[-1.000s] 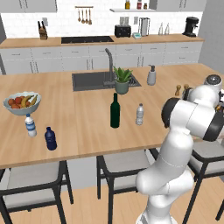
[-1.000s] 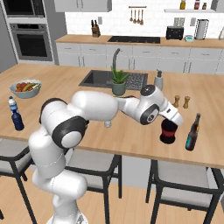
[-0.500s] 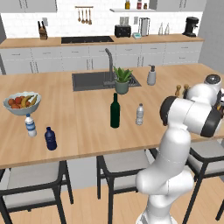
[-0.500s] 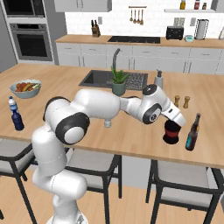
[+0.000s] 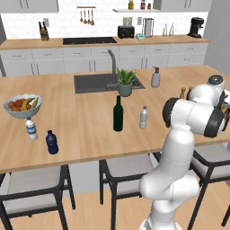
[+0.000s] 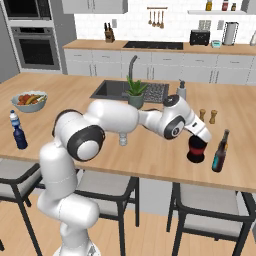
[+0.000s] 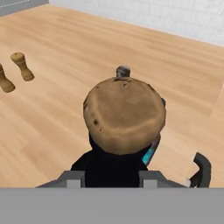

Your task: Move the plastic bottles in the middle to the plastics group, and the glass bottles in the middle to the glass group.

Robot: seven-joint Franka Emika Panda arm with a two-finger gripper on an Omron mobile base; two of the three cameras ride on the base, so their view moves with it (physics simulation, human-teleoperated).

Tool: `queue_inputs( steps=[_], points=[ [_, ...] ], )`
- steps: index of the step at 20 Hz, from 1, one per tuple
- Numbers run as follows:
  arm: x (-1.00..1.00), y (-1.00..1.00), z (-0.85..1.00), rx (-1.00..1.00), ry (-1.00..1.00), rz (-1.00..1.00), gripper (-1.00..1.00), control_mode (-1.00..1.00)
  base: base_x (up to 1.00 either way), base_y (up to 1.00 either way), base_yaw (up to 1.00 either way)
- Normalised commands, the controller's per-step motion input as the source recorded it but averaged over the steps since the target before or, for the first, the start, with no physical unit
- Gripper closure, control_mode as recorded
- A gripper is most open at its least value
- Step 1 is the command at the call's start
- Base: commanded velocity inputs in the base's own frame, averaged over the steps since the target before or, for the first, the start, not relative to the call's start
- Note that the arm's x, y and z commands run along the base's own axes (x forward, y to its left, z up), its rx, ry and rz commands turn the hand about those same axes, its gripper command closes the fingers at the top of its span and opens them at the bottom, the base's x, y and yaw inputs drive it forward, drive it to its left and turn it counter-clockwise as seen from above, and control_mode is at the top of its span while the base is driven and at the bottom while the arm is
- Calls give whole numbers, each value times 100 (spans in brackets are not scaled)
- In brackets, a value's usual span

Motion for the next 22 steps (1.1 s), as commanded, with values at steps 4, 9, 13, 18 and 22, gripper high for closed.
queue_inputs(
  steps=[4, 9, 13, 18, 22],
  points=[
    [12, -6, 0, 1, 0, -1, 100, -100, 0, 0, 0],
    [3, -2, -12, 2, 0, 0, 100, -100, 0, 0, 0],
    [0, -1, -24, 1, 0, 0, 100, -100, 0, 0, 0],
    [0, 0, -41, 0, 0, 0, 100, -100, 0, 0, 0],
    [0, 0, -51, 0, 0, 0, 100, -100, 0, 0, 0]
  ],
)
